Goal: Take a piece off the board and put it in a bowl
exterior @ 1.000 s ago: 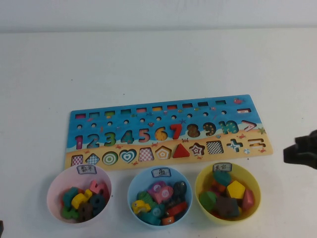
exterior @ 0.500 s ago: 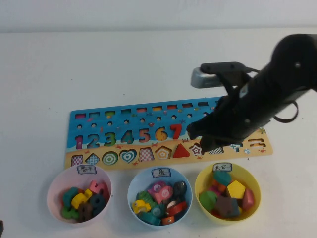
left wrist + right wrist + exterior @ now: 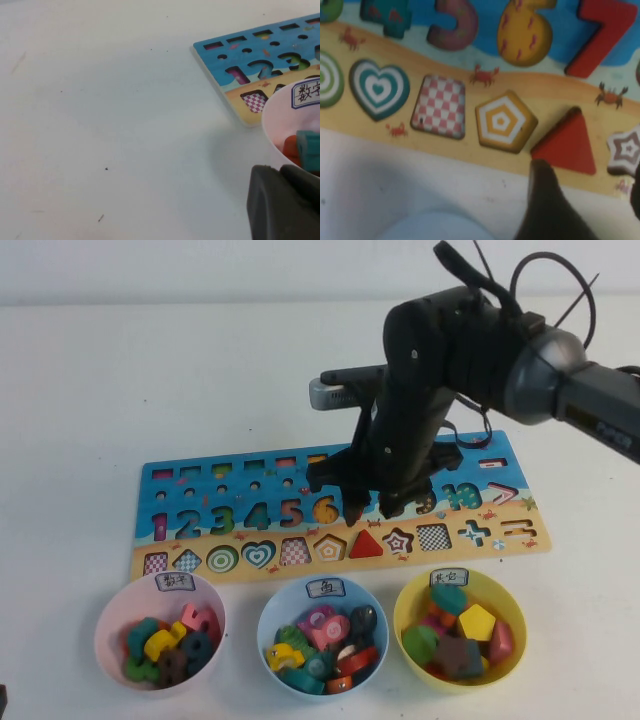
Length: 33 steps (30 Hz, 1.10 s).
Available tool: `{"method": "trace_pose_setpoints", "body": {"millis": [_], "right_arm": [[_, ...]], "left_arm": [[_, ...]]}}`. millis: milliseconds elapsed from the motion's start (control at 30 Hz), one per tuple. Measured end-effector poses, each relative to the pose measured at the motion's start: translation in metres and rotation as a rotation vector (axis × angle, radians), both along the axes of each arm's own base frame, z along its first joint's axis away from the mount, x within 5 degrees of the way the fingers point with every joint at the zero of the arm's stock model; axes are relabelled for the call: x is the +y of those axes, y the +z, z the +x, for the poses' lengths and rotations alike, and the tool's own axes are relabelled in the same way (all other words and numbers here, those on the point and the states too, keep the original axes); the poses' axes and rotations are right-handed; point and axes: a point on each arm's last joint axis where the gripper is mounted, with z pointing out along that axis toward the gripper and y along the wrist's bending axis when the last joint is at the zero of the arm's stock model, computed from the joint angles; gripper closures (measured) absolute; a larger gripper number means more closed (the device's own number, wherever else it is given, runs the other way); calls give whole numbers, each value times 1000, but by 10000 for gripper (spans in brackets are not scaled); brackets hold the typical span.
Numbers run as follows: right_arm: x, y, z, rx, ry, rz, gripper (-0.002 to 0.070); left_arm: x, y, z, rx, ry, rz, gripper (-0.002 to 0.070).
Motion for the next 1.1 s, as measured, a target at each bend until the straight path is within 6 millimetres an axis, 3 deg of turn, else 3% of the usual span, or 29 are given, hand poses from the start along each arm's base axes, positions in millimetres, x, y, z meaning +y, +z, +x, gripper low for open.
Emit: {"method": "trace_pose_setpoints", "body": {"millis": [300, 567, 1100], "right_arm": [[18, -19, 36, -53, -103, -27, 335], [27, -36, 54, -77, -113, -58, 334], [28, -48, 63, -98, -110, -94, 334]], "left_arm": [[0, 0, 0, 0, 0, 0, 675], [0, 0, 0, 0, 0, 0, 675], [0, 0, 0, 0, 0, 0, 675]]}}
